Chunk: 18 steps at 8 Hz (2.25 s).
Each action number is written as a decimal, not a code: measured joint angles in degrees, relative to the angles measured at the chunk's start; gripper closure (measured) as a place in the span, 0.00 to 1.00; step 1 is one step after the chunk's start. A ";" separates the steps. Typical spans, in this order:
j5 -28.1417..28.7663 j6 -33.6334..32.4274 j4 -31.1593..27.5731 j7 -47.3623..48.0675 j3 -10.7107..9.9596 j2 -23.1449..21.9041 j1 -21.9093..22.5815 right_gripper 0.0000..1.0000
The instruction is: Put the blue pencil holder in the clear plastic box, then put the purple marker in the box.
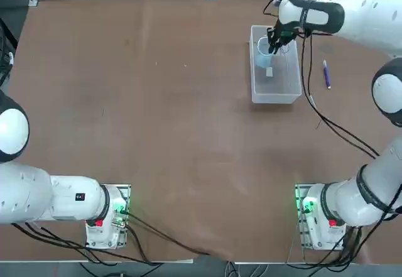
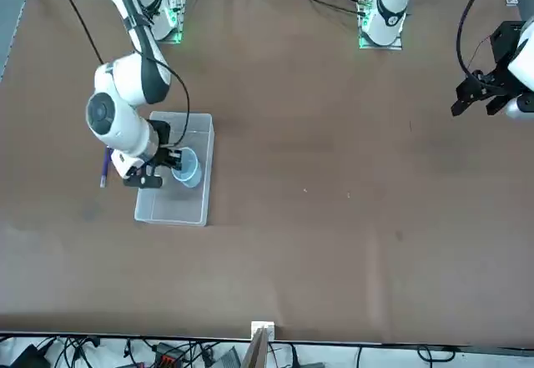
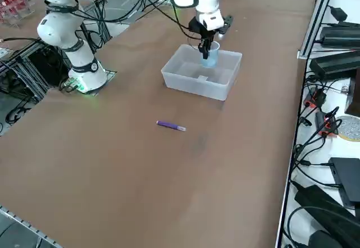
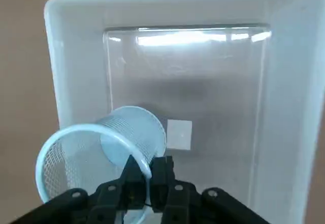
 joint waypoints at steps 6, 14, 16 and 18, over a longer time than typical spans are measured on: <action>0.00 1.57 0.10 0.00 -0.23 2.75 0.35 0.93; 0.05 3.59 0.15 0.01 -0.26 4.57 0.35 0.80; 0.13 3.60 0.80 0.02 -0.29 4.57 0.35 0.51; 0.14 0.75 2.95 0.01 -0.68 3.59 0.32 0.16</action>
